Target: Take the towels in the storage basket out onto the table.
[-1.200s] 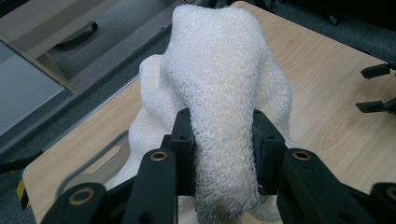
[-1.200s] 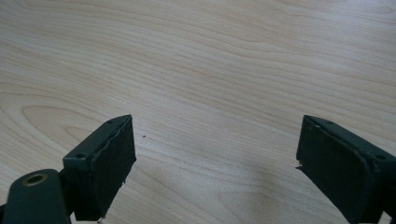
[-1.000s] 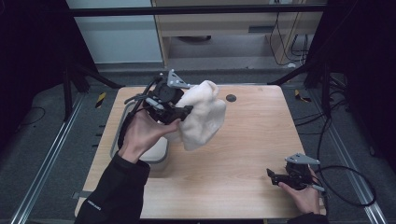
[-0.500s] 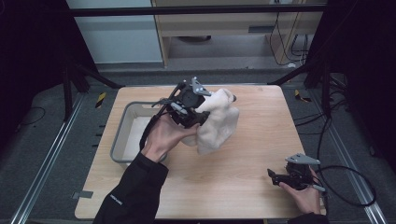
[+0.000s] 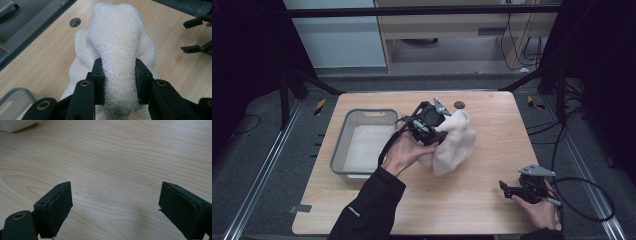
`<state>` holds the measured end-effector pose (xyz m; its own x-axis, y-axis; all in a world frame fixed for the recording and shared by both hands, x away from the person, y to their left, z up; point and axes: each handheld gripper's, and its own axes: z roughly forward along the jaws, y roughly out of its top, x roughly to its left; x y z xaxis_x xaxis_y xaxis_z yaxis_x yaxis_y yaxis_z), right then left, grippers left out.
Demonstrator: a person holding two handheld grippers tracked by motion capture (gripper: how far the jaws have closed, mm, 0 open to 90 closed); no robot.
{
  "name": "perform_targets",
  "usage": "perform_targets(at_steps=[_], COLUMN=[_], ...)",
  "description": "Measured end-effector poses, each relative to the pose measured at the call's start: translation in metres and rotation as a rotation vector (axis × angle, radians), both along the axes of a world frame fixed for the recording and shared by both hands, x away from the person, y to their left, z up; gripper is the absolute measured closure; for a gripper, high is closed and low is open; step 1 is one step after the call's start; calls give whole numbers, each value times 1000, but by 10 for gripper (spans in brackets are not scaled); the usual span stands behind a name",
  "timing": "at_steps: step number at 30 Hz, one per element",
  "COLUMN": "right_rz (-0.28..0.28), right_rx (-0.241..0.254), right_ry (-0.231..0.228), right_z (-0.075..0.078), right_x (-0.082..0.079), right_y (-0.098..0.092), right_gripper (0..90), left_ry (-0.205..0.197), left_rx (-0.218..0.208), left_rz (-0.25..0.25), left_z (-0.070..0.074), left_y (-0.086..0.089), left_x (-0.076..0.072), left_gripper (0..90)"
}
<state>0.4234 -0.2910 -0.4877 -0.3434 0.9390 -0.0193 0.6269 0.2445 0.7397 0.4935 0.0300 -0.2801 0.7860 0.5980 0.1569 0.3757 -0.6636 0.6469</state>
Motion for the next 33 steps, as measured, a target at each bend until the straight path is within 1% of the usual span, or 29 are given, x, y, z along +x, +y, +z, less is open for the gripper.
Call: perform_targets(at_steps=[1, 5, 6, 7, 9, 10, 11, 12, 13, 14, 19, 20, 26, 31, 33], right_rz=[-1, -7, -10, -10, -9, -9, -9, -8, -4, -4, -6, -6, -4, -5, -5], right_rx=[-1, 1, 3, 3, 0, -1, -1, -2, -7, -7, 0, 0, -8, -12, -12], right_ry=[0, 4, 9, 9, 5, 4, 4, 3, 2, 2, 5, 5, 3, 4, 4], right_z=[0, 0, 0, 0, -1, -1, -1, -1, -1, -1, -2, -2, -2, -3, -3], right_x=[0, 0, 0, 0, 0, 0, 0, 0, 0, 0, 0, 0, 0, 0, 0], right_y=[0, 0, 0, 0, 0, 0, 0, 0, -1, -1, -1, -1, -1, -1, -1], right_gripper=[117, 117, 117, 117, 116, 116, 116, 115, 114, 114, 112, 112, 109, 107, 107], left_ry=[4, 22, 31, 31, 33, 40, 40, 46, 56, 56, 84, 85, 101, 104, 107], left_rx=[8, 16, 17, 17, 20, 20, 20, 20, 20, 20, 28, 34, 34, 29, 33], left_rz=[-3, -13, -23, -23, -32, -39, -39, -42, -48, -48, -54, -55, -55, -53, -53], left_z=[-2, -15, -23, -23, -30, -37, -37, -40, -47, -47, -65, -67, -82, -93, -95], left_y=[-1, -6, -9, -9, -11, -14, -14, -15, -16, -16, -20, -20, -20, -20, -20], left_x=[0, 1, 2, 2, 2, 2, 2, 2, 2, 2, 3, 3, 2, 0, 0], left_gripper=[670, 669, 667, 667, 665, 663, 663, 661, 660, 660, 656, 652, 639, 602, 588])
